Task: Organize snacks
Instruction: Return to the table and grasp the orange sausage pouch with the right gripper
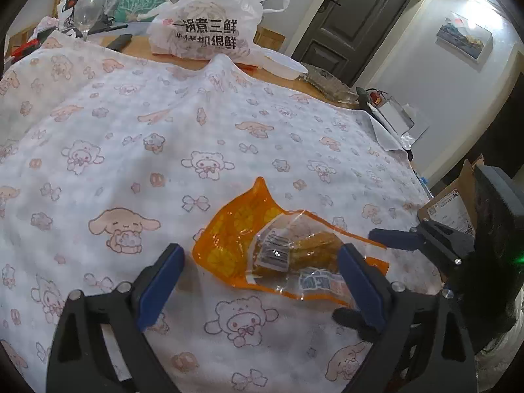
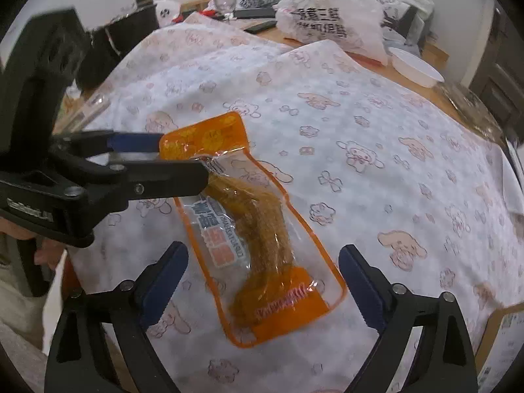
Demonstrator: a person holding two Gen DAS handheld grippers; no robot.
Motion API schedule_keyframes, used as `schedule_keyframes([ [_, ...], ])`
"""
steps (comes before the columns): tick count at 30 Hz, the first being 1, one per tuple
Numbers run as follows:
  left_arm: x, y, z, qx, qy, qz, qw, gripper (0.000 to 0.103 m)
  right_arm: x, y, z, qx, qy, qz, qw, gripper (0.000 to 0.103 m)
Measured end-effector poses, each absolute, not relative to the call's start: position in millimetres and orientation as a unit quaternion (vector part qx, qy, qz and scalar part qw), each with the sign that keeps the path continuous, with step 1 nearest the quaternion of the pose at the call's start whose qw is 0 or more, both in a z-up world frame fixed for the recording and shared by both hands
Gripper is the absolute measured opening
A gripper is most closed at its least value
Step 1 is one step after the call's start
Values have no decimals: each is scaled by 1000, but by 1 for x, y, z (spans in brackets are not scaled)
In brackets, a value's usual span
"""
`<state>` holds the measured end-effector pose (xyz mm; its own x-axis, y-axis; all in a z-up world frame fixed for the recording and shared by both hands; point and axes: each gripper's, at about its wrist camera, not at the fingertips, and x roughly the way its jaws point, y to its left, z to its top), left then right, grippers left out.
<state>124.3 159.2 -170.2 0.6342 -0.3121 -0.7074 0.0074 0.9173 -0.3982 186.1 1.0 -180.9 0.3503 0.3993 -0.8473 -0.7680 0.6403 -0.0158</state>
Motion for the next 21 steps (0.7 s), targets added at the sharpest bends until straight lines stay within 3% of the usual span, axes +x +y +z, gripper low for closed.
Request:
schedule_keyframes([
  [4, 125, 161, -171, -185, 416, -93, 885, 93, 186, 9, -189, -238, 436, 363, 789, 95],
  [6, 125, 161, -171, -185, 415, -93, 886, 93, 188, 9, -191, -235, 438, 362, 789, 101],
  [15, 126, 161, -171, -185, 415, -92, 886, 93, 193, 0, -194, -219, 452, 352, 790, 103],
  [19, 126, 161, -171, -184, 416, -93, 886, 93, 183, 5, -192, -237, 434, 363, 790, 100],
  [21, 126, 162, -171, -186, 416, -95, 885, 93, 184, 4, -190, -233, 428, 359, 796, 92],
])
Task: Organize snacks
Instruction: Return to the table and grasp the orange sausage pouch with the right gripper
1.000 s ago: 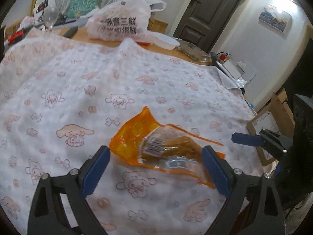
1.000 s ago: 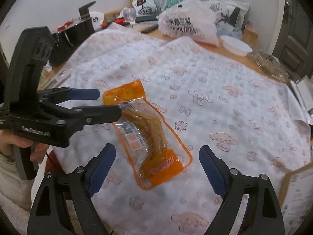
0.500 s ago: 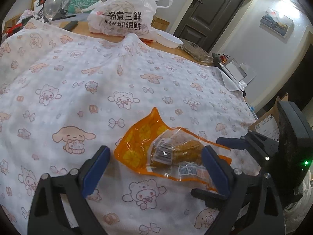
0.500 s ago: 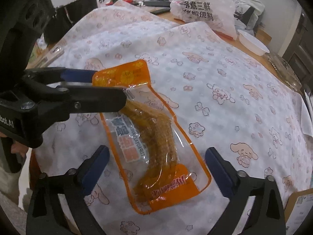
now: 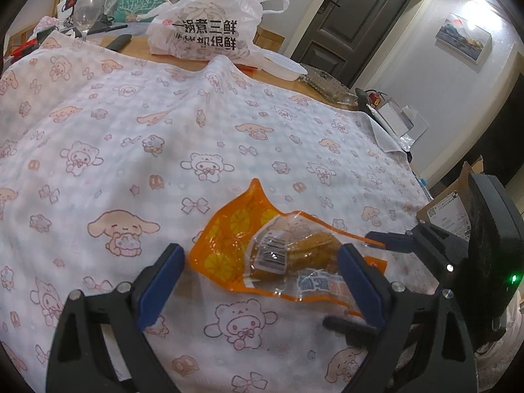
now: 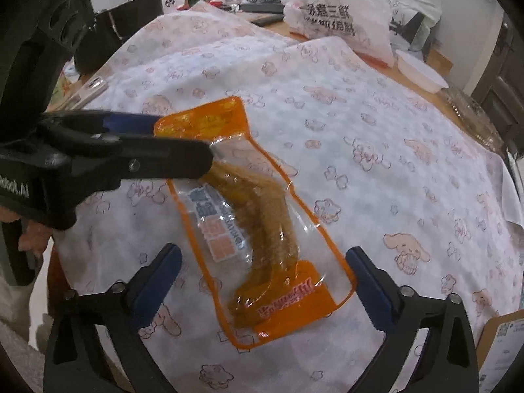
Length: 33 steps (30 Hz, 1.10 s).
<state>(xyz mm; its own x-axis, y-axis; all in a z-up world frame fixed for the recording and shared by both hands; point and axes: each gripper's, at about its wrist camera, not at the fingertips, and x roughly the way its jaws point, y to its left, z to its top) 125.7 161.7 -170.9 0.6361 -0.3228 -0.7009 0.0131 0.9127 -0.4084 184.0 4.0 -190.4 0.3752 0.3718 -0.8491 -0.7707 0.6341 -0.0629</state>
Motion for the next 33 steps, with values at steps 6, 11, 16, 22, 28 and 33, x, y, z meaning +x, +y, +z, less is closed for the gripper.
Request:
schedule_keyframes([
  [6, 126, 163, -172, -187, 416, -97, 885, 93, 182, 1, -187, -218, 428, 377, 792, 72],
  [11, 125, 159, -172, -188, 416, -99, 884, 93, 174, 4, -177, -218, 415, 388, 794, 50],
  [16, 121, 159, -167, -191, 410, -102, 886, 93, 170, 0, -168, -196, 400, 389, 806, 34],
  [22, 116, 159, -155, -198, 394, -110, 891, 93, 168, -3, -149, -182, 384, 391, 817, 14],
  [28, 115, 161, -157, -197, 398, -105, 890, 93, 171, -9, -150, -158, 397, 405, 808, 42],
  [33, 118, 165, -163, -201, 404, -101, 887, 93, 184, -6, -162, -168, 413, 390, 806, 78],
])
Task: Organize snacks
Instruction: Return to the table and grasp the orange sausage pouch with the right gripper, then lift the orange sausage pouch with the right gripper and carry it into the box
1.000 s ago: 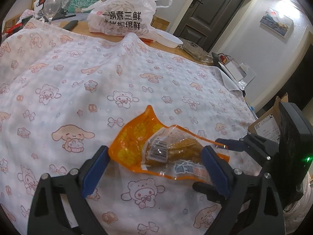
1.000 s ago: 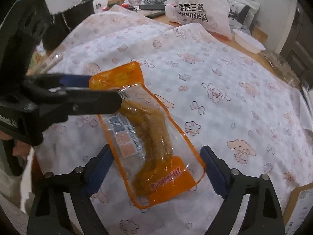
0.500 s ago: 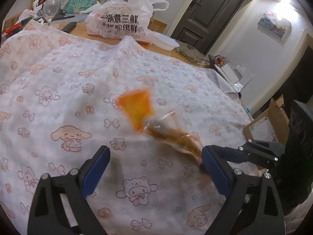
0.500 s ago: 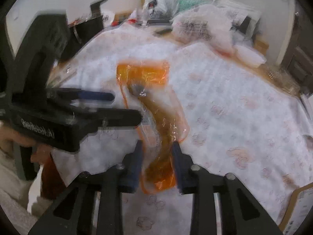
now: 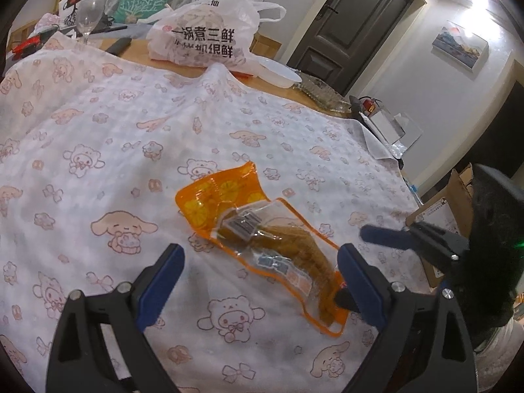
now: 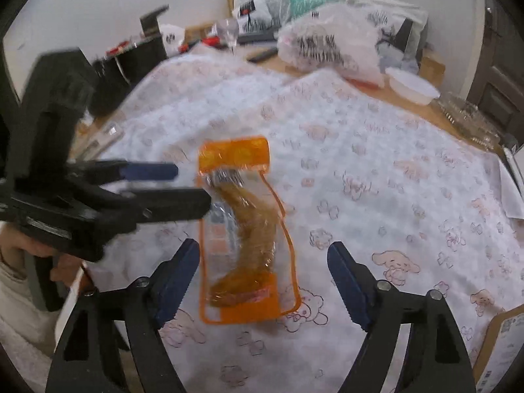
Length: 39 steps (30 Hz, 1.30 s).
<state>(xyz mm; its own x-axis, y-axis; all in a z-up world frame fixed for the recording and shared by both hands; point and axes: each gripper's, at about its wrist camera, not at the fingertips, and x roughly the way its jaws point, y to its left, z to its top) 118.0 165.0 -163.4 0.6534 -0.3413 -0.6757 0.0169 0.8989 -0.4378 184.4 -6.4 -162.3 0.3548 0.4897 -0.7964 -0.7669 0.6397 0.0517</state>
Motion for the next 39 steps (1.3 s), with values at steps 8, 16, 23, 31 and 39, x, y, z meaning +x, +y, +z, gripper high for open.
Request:
schedule_keyframes([
  [8, 124, 164, -167, -201, 409, -103, 884, 93, 184, 14, -184, -175, 435, 411, 781, 78],
  [16, 123, 162, -167, -202, 410, -105, 883, 93, 171, 18, -179, -223, 403, 395, 795, 49],
  [23, 115, 159, -156, -203, 400, -111, 887, 93, 163, 13, -164, -197, 388, 404, 804, 48],
  [31, 97, 156, -119, -213, 350, -129, 903, 63, 143, -3, -124, -147, 354, 439, 813, 48],
  [39, 69, 130, -75, -165, 317, -127, 925, 28, 114, -26, -91, -136, 313, 448, 826, 48],
])
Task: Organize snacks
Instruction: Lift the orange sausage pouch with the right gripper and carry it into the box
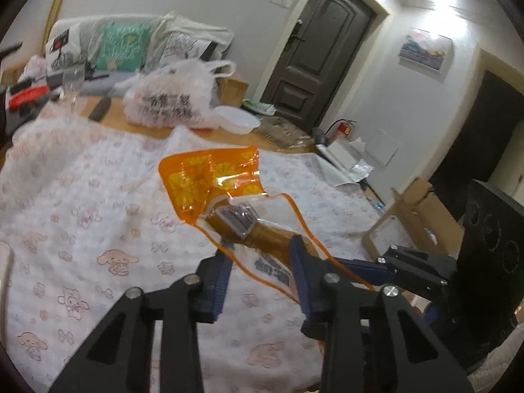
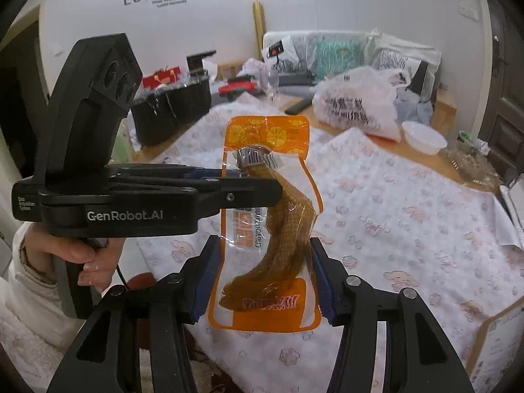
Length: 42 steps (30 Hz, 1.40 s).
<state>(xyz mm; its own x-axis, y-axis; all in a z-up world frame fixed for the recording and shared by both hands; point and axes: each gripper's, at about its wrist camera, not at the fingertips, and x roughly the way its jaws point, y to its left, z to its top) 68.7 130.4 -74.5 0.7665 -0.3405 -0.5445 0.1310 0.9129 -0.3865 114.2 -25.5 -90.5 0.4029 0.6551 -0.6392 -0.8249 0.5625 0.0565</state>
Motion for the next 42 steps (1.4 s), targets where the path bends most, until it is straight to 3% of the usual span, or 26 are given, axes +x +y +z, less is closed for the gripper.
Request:
schedule_keyframes([
  [8, 41, 78, -25, -114, 288, -147, 940, 27, 81, -71, -54, -115, 263, 450, 846, 48],
  [10, 39, 66, -16, -107, 281, -153, 941, 33, 74, -86, -47, -109, 249, 445, 853, 48],
  [12, 38, 51, -7, -100, 274, -160, 943, 57, 70, -101, -41, -95, 242, 452, 853, 48],
  [13, 38, 43, -2, -97, 269, -157, 945, 59, 66, -109, -38, -87, 239, 462, 850, 48],
  [15, 41, 27, 8, -91, 266, -156, 947, 57, 56, -123, -34, -89, 223, 462, 854, 48],
  [18, 46, 5, 20, -70, 258, -163, 950, 41, 50, -145, -28, -94, 202, 436, 872, 48],
  [21, 51, -22, 31, -48, 254, -182, 949, 36, 57, -176, -24, -58, 212, 428, 877, 48],
  [32, 100, -158, 56, 29, 244, -269, 931, 35, 74, -294, -10, -29, 192, 342, 920, 48],
  [42, 167, -251, 24, 70, 291, -314, 901, 35, 110, -369, -42, -16, 237, 272, 933, 49],
])
